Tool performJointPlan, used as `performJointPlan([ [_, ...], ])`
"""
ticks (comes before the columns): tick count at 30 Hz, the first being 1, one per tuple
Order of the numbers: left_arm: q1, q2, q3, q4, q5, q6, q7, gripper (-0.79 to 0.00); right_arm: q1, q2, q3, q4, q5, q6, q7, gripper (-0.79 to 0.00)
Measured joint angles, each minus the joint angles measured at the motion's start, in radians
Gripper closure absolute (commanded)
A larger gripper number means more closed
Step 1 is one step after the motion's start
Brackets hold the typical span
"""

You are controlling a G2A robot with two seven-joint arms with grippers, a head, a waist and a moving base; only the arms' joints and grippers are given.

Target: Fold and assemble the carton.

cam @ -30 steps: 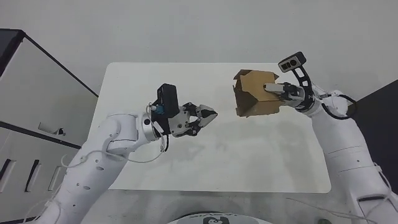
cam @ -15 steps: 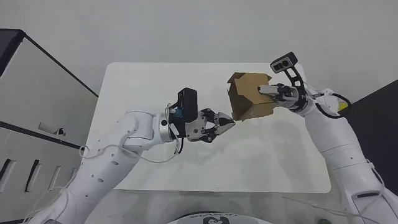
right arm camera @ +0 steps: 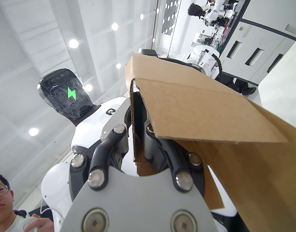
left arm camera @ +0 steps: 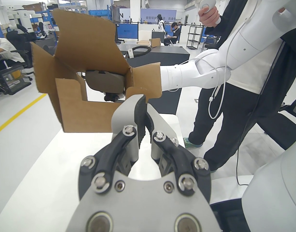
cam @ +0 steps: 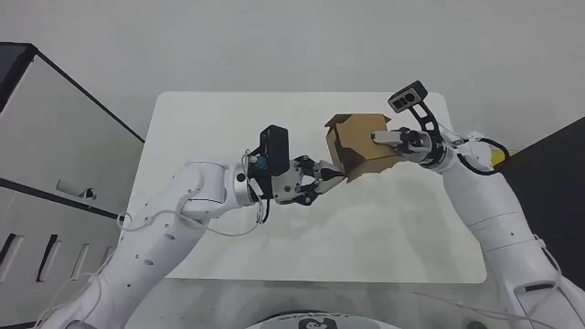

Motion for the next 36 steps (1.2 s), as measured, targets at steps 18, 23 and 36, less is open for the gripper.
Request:
performJointPlan([
  [18,0.009,0.0,-0.009,-0.001,-0.005,-0.017,-0.014,0.0,0.013,0.033,-0.047,-0.028,-0.032,0.029,0.0,0.0],
  [23,0.008,0.0,-0.009,-0.001,-0.01,-0.021,-0.02,0.0,0.019,0.04,-0.062,-0.029,-0.02,0.024,0.0,0.0],
  [36,-0.005,-0.004,0.0,0.01,-0.026,-0.025,-0.033,0.0,0.039,0.045,-0.121,-0.038,0.018,0.017,0.0,0.0],
])
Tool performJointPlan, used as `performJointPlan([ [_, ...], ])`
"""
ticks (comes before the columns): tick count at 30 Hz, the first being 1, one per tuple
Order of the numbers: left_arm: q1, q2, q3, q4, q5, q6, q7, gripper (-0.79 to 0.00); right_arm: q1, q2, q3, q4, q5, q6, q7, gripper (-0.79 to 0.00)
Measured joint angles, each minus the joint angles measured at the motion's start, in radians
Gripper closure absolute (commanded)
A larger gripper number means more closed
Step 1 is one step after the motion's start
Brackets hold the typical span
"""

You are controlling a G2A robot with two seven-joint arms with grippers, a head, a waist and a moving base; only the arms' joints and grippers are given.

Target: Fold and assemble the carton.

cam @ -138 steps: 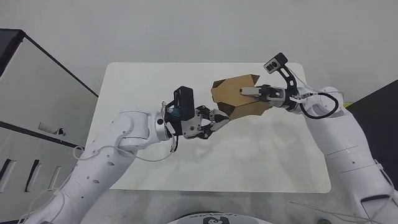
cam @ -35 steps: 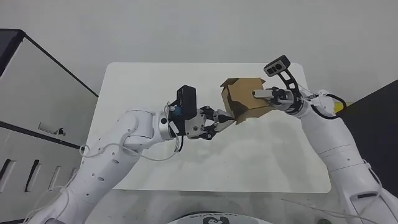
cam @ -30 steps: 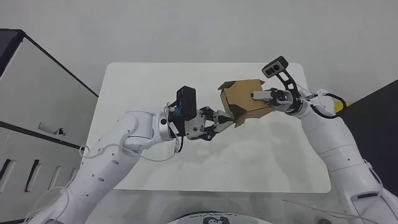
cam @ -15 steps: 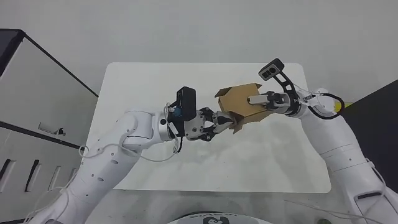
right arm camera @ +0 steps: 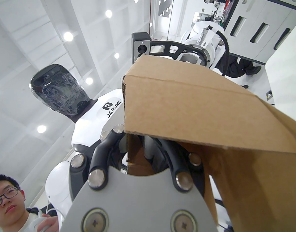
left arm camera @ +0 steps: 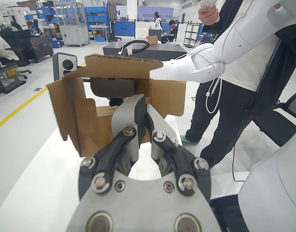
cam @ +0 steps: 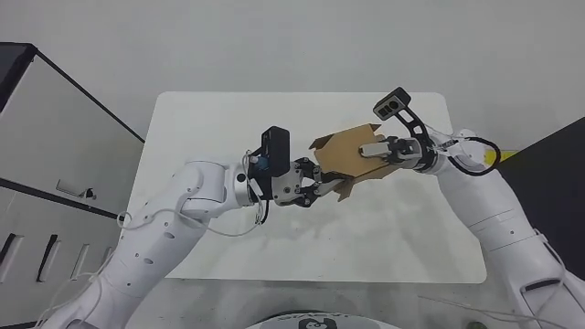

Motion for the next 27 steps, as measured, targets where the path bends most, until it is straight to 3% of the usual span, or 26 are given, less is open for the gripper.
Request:
performJointPlan([
  [27,0.017,0.002,-0.04,-0.021,0.014,0.009,0.017,0.0,0.012,0.021,0.004,0.035,0.054,-0.053,0.0,0.0],
])
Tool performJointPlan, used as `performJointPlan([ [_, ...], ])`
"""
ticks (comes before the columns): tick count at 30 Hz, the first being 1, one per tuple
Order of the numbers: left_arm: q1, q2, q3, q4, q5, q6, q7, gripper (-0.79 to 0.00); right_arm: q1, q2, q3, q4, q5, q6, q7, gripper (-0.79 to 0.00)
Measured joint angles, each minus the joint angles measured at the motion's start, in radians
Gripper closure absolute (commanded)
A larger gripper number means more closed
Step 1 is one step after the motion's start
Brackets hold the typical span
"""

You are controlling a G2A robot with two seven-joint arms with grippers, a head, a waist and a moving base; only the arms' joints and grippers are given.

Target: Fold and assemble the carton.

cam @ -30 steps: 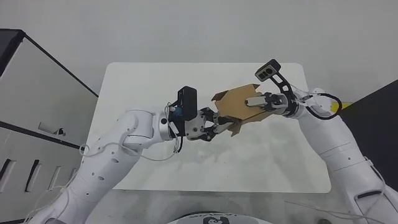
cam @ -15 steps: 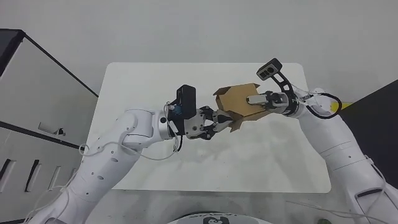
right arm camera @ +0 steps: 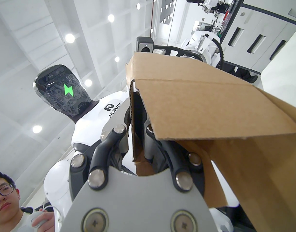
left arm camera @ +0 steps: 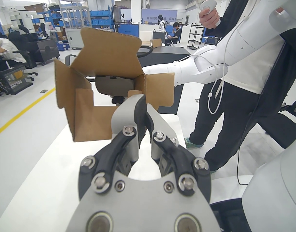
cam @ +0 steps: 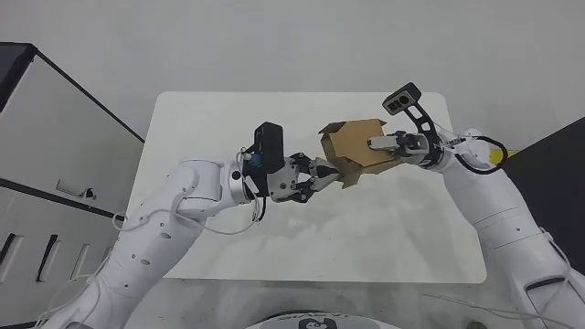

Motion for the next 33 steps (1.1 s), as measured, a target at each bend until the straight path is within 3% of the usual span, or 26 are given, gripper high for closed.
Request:
performJointPlan([
  [11,0.043,0.009,-0.059,-0.031,0.01,0.008,0.022,0.0,-0.035,-0.005,0.027,-0.007,0.108,0.0,0.0,0.0],
  [20,0.05,0.009,-0.057,-0.045,0.014,0.017,0.022,0.0,-0.037,-0.005,0.027,-0.009,0.105,0.001,-0.005,0.0],
  [33,0.064,0.003,-0.009,-0.134,0.014,0.02,0.006,0.0,-0.061,-0.024,0.035,0.002,0.028,0.015,-0.164,0.0],
])
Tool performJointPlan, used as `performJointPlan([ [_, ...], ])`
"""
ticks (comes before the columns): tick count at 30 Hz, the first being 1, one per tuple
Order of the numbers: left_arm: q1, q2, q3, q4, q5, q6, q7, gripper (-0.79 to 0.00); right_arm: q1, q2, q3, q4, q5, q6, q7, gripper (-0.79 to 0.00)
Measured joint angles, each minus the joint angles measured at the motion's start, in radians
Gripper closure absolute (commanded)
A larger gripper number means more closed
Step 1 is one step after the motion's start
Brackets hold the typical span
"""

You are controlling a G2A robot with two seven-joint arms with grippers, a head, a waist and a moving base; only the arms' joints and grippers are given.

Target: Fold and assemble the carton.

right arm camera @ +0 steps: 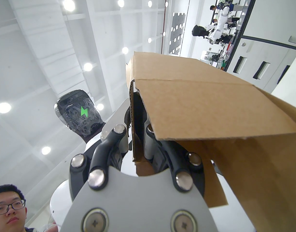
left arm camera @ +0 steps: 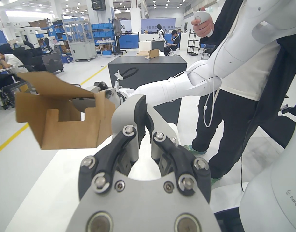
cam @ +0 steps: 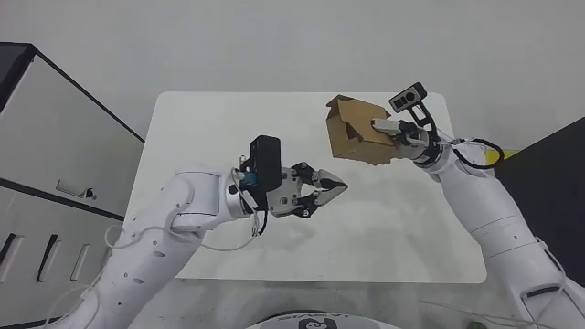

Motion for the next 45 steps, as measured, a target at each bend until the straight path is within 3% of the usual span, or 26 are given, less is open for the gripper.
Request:
performJointPlan([
  [5,-0.043,-0.012,0.045,0.019,0.009,0.029,-0.002,0.0,-0.005,-0.007,-0.002,-0.024,-0.024,-0.004,0.018,0.0],
  [20,-0.059,-0.016,0.025,0.064,-0.031,0.044,-0.002,0.0,-0.036,-0.017,0.053,-0.025,0.004,-0.019,0.161,0.0],
  [45,-0.08,-0.026,0.043,0.081,-0.035,0.079,-0.036,0.0,-0.053,-0.031,0.073,-0.058,-0.063,-0.015,0.164,0.0],
])
